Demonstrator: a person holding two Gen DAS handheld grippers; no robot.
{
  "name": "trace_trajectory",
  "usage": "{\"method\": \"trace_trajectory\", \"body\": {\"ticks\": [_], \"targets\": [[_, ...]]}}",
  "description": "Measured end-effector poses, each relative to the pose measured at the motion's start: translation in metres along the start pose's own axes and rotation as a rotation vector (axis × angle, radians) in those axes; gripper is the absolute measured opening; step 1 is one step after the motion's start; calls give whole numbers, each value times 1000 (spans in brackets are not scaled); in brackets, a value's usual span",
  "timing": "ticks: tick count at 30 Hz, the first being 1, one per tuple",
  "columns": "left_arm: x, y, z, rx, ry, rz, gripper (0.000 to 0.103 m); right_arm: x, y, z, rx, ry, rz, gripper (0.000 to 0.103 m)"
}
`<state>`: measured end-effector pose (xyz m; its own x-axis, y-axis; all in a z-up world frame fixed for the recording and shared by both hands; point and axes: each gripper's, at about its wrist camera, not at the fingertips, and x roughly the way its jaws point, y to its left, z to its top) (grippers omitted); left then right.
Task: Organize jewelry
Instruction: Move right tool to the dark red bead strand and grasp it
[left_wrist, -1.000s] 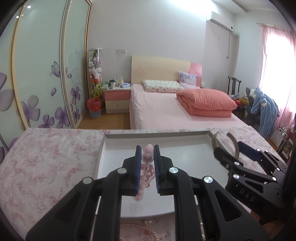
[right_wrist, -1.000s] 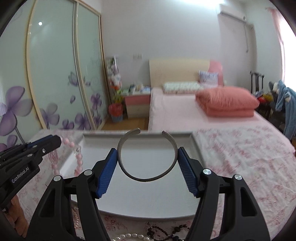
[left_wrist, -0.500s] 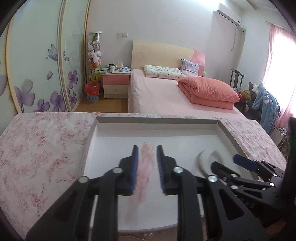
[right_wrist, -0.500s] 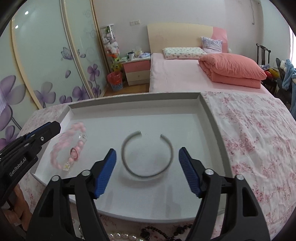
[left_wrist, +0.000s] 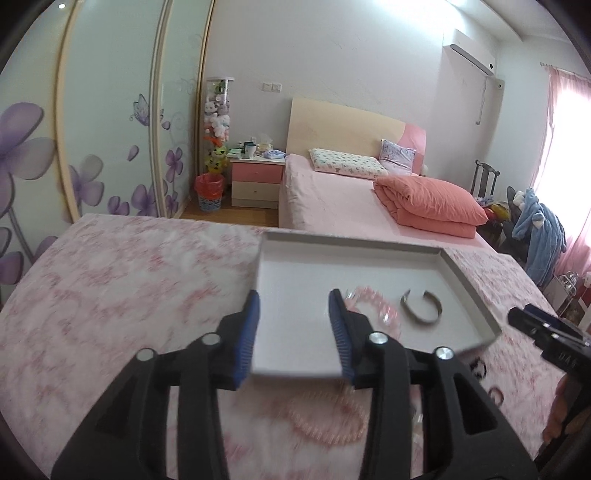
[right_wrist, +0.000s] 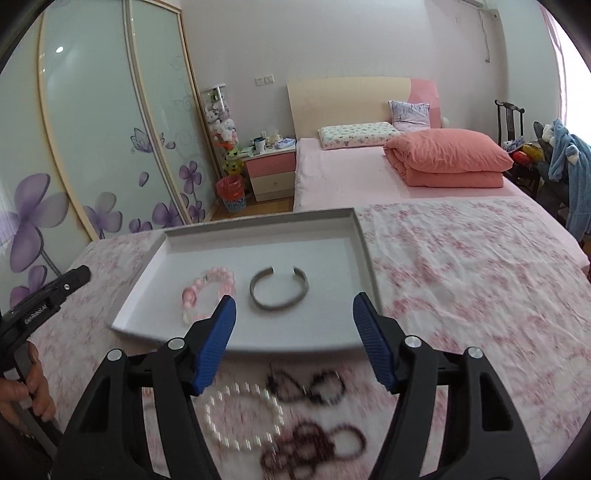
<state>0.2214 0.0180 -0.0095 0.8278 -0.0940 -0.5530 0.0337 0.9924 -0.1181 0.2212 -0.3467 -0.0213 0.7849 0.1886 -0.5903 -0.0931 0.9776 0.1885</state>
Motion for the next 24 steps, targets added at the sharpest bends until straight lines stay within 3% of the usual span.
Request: {"method": "trace_trajectory", "body": {"ticks": [5, 12, 17, 24], "targets": [[-27, 12, -31, 6, 30, 14, 50, -17, -13, -29, -5, 52, -18, 57], [-45, 14, -64, 22, 67, -8, 65, -11, -22, -69, -14, 174, -16, 57], [-49, 7, -73, 44, 84, -26, 74, -3, -9, -80, -69, 215, -25, 78], [-47, 2, -79, 62, 104, -38, 78, 20, -1, -88, -145, 276, -80, 83]]}}
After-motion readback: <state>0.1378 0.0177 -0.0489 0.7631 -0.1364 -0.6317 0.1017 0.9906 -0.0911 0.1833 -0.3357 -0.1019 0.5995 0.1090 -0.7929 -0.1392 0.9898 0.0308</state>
